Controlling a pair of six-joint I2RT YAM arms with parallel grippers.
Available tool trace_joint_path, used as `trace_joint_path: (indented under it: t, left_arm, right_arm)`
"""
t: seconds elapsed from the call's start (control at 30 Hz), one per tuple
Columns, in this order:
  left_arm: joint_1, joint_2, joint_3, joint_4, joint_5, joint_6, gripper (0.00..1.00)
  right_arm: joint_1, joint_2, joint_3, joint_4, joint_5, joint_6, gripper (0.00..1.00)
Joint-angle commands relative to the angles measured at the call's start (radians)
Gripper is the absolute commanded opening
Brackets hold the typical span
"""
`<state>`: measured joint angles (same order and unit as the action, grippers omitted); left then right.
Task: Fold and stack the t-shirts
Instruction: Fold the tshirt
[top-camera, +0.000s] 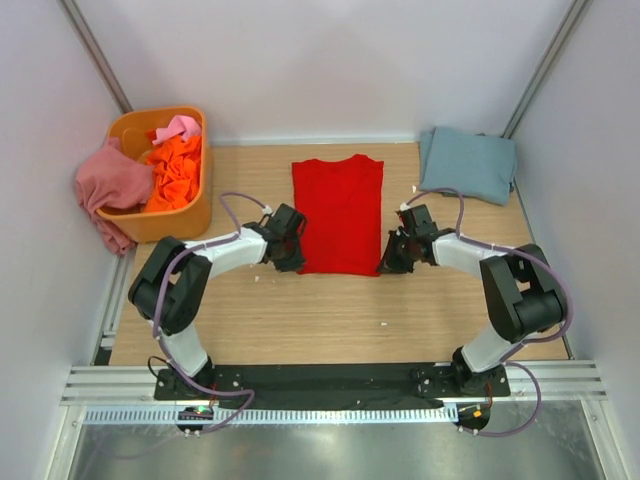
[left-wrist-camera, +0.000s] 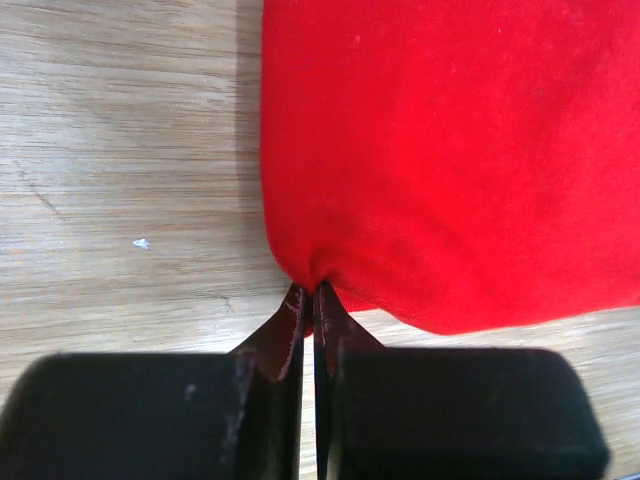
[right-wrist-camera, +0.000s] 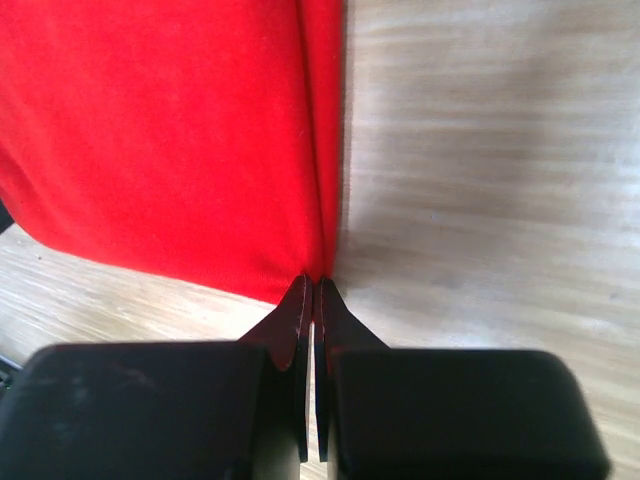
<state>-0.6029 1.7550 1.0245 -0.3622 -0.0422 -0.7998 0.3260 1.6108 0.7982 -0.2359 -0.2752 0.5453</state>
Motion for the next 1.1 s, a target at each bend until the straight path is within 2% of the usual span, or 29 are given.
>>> trace_joint_path:
  t: [0.0,0.17,0.3,0.47,0.57,0.7,0.87,1.07]
  left_arm:
    - [-0.02,0.006,-0.024,-0.041,-0.016,0.004,0.0]
    - [-0.057,-0.123,-0.017,-0.187,-0.076,-0.004,0.0]
    - [-0.15,-0.265,0.008,-0.329,-0.153,-0.042,0.0]
    - [-0.222,-0.42,0.023,-0.497,-0.188,-0.122,0.0]
    - [-0.23,-0.498,0.054,-0.572,-0.192,-0.133,0.0]
    - [-0.227,-0.52,0.13,-0.652,-0.261,-0.093,0.01]
    - [-0.19,-0.388,0.304,-0.689,-0.301,0.0,0.01]
    - [-0.11,-0.253,0.477,-0.67,-0.269,0.106,0.0]
  right_arm:
    - [0.028,-0.09,-0.017,-0.031,0.022,0.008,0.01]
    - [0.1,-0.262,-0.054,-0.111,0.065,0.045,0.01]
    - [0.221,-0.44,-0.079,-0.203,0.131,0.106,0.01]
    - [0.268,-0.619,-0.096,-0.344,0.186,0.182,0.01]
    - [0.275,-0.71,-0.064,-0.419,0.212,0.193,0.01]
    - [0.275,-0.718,0.057,-0.525,0.315,0.163,0.01]
    - [0.274,-0.599,0.189,-0.543,0.428,0.119,0.01]
    - [0.265,-0.439,0.321,-0.513,0.485,0.052,0.01]
